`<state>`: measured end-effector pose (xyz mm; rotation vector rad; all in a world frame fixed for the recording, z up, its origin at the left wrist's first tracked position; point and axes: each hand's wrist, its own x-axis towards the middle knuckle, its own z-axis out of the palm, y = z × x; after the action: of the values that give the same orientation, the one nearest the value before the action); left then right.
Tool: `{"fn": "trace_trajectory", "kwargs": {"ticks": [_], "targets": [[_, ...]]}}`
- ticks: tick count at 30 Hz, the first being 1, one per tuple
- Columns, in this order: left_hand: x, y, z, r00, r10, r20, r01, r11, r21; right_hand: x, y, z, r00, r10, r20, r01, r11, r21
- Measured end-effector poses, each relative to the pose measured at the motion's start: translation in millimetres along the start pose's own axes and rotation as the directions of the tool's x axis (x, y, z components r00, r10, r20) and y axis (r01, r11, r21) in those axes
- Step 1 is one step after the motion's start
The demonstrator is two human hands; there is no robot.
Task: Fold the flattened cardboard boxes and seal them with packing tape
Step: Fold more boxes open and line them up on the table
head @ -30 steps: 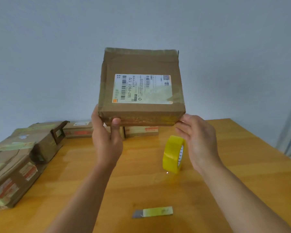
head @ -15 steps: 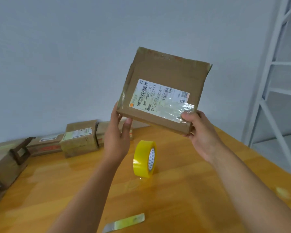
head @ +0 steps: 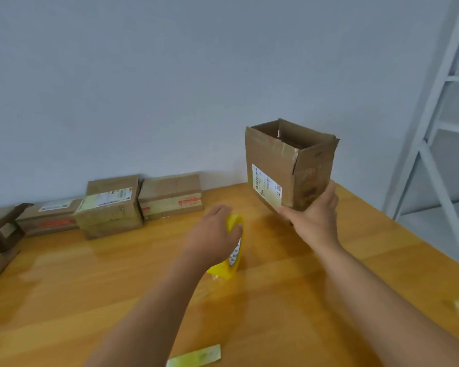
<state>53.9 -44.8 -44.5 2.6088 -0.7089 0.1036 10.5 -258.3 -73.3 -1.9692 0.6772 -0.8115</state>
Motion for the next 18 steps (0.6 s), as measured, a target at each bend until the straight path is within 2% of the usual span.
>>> {"fn": "trace_trajectory", "kwargs": {"ticks": [6, 14, 16, 18], "targets": [[-1, 1, 5, 0.997, 0.002, -0.080, 0.000, 1.000, 0.023, 17, 12, 41, 0.998, 0.059, 0.031, -0.054, 0.990, -0.131], [3, -2, 8, 0.995, 0.004, -0.097, -0.002, 1.000, 0.019, 20, 17, 72, 0.989, 0.146, 0.029, -0.144, 0.987, -0.078], [2, -2, 9, 0.995, 0.001, -0.099, -0.001, 1.000, -0.002, 11, 17, 74, 0.996, 0.057, -0.062, -0.063, 0.993, -0.098], [3, -2, 9, 0.995, 0.002, -0.097, -0.003, 1.000, -0.012, 0, 18, 75, 0.987, -0.133, -0.089, 0.117, 0.980, -0.161]]}}
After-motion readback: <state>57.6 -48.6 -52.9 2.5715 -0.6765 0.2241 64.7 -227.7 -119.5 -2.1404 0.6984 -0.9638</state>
